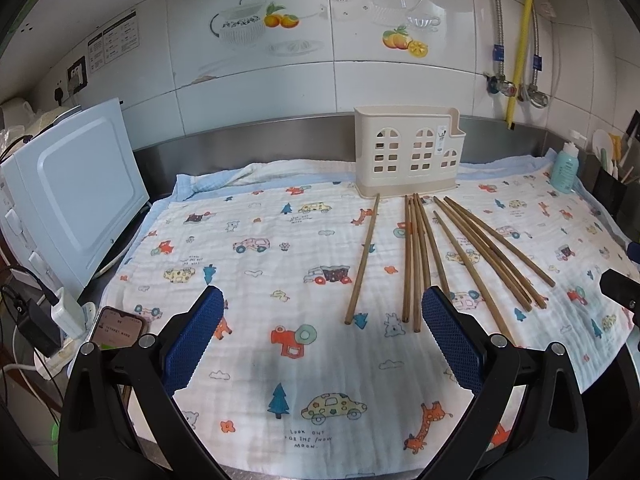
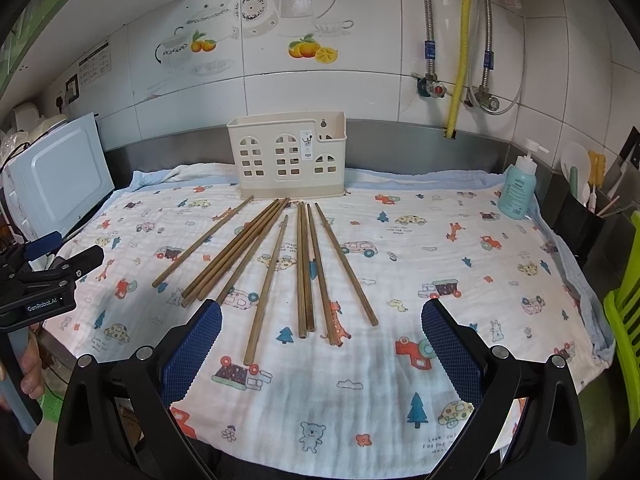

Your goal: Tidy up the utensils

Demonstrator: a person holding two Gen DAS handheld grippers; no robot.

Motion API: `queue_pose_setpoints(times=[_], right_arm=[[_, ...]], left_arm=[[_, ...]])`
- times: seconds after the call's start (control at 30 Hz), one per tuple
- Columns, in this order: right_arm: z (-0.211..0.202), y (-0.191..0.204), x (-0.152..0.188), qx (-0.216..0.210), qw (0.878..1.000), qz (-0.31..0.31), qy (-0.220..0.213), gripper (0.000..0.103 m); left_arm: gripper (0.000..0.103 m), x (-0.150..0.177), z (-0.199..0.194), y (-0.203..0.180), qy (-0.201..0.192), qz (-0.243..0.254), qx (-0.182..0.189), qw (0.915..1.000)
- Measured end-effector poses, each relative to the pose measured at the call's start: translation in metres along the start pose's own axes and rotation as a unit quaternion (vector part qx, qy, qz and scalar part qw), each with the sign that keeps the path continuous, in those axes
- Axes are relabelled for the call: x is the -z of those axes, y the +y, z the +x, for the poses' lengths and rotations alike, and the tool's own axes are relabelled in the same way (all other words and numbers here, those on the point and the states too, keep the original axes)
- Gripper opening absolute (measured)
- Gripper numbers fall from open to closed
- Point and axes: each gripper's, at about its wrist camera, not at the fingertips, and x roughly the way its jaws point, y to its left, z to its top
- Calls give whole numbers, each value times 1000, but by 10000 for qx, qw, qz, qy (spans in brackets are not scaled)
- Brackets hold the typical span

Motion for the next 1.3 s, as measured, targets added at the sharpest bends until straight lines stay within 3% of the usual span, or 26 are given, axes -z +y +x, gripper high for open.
queue_pose_setpoints(times=[1.3], right_arm=[[60, -30, 0, 36, 9991, 38, 432, 96]], left_arm=[[97, -8, 58, -9, 402, 228, 306, 9985]])
